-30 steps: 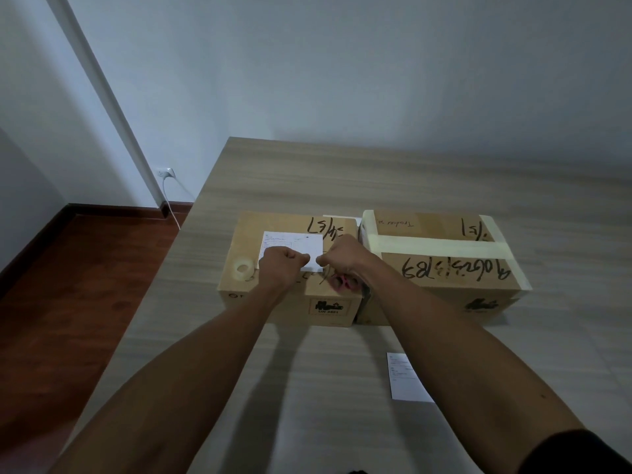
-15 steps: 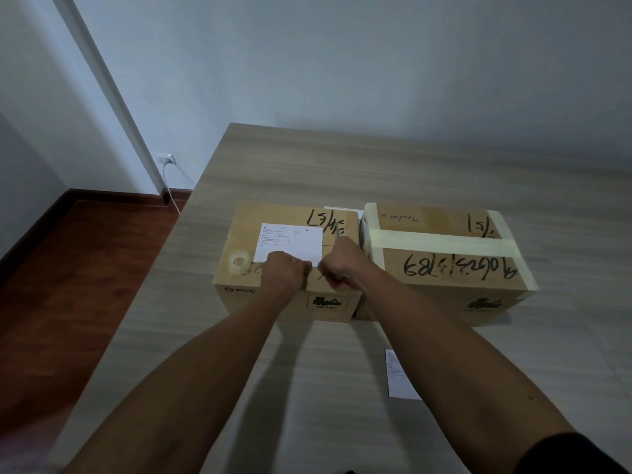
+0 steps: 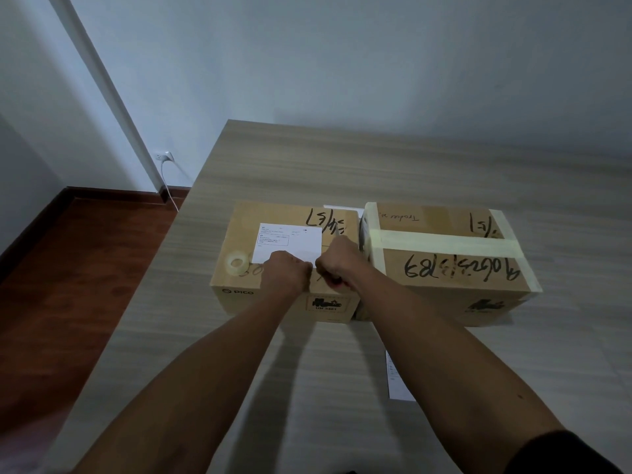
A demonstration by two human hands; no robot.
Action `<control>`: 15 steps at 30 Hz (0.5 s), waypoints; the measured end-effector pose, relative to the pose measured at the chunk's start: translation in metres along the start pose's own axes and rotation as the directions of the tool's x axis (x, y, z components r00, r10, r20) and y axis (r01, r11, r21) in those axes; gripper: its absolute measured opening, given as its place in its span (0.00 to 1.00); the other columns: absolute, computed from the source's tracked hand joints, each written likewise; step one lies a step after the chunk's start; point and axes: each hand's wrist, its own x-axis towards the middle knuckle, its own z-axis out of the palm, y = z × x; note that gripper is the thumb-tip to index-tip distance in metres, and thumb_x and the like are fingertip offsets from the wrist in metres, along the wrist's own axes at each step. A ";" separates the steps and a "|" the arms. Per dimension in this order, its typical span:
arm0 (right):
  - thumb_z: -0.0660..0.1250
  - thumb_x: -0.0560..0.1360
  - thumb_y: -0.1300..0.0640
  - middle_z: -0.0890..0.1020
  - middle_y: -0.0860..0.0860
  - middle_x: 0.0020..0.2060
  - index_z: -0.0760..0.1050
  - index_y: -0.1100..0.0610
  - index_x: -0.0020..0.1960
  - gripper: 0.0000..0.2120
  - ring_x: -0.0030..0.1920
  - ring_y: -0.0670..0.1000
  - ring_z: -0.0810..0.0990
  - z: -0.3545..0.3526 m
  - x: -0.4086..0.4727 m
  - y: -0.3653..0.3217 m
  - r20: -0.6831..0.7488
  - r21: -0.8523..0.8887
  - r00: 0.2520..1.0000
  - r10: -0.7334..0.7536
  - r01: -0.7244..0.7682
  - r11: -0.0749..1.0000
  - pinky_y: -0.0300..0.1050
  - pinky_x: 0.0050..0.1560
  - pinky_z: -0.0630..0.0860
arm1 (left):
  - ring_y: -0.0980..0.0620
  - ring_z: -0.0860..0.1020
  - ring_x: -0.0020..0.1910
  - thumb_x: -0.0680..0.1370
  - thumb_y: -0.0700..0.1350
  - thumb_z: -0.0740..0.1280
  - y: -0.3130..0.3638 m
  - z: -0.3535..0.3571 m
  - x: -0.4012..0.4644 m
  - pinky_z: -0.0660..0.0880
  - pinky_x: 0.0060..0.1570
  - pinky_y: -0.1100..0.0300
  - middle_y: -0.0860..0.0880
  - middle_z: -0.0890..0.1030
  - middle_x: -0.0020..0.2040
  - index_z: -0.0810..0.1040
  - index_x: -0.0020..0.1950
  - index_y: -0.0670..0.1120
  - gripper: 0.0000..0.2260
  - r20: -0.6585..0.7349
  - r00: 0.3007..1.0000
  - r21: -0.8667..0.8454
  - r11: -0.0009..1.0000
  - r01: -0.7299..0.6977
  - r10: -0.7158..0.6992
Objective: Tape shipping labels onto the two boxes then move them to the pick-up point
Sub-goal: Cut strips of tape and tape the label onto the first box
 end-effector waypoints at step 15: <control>0.80 0.71 0.61 0.82 0.56 0.38 0.73 0.59 0.43 0.14 0.35 0.53 0.83 -0.012 0.002 -0.006 -0.046 -0.186 0.999 -0.027 0.018 0.982 0.46 0.39 0.84 | 0.43 0.83 0.36 0.71 0.48 0.79 0.000 -0.013 0.013 0.67 0.27 0.60 0.40 0.84 0.38 0.75 0.35 0.41 0.16 -0.033 0.994 0.246 0.965 -0.089 0.100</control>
